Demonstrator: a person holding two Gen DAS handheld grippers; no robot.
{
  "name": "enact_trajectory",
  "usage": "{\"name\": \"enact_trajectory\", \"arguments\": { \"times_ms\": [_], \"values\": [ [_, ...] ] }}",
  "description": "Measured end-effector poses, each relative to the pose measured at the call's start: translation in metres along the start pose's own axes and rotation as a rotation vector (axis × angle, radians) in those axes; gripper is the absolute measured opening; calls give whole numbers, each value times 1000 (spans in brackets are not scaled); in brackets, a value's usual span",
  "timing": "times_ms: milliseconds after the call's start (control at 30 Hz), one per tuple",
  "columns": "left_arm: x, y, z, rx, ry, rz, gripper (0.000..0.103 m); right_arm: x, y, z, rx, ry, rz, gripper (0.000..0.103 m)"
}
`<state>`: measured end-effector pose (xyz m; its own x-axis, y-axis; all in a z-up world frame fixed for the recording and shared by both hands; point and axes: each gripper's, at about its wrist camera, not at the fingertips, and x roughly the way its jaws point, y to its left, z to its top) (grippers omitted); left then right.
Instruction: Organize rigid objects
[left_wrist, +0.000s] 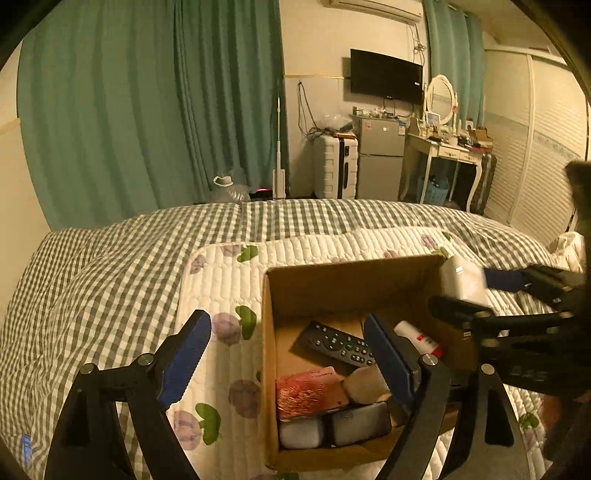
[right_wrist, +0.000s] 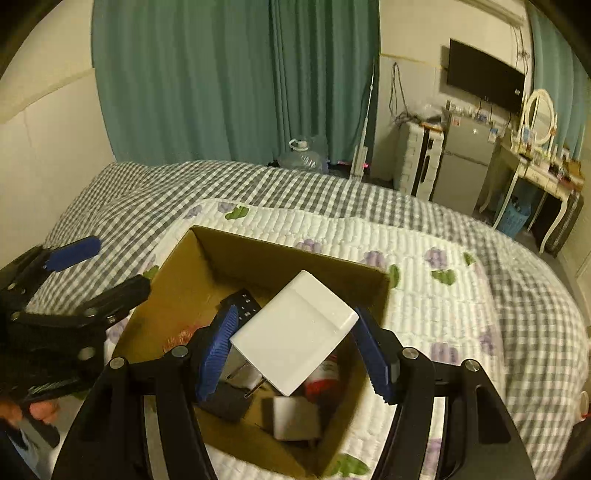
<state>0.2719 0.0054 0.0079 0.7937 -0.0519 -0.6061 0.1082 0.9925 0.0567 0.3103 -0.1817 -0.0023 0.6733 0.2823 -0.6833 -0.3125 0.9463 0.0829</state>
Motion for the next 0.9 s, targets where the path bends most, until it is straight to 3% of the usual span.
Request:
{"name": "enact_trajectory", "arguments": {
  "times_ms": [233, 467, 533, 667, 900],
  "values": [
    [12, 6, -2, 27, -11, 20, 87, 68, 11, 9, -20, 84, -38, 64],
    [27, 13, -7, 22, -6, 17, 87, 97, 7, 16, 6, 92, -54, 66],
    [26, 12, -8, 22, -5, 12, 87, 91, 5, 18, 16, 58, -83, 74],
    [6, 8, -4, 40, -29, 13, 87, 66, -2, 21, 61, 25, -67, 74],
    [-73, 0, 20, 20, -146, -11, 87, -41, 1, 35, 55, -99, -97, 74]
  ]
}}
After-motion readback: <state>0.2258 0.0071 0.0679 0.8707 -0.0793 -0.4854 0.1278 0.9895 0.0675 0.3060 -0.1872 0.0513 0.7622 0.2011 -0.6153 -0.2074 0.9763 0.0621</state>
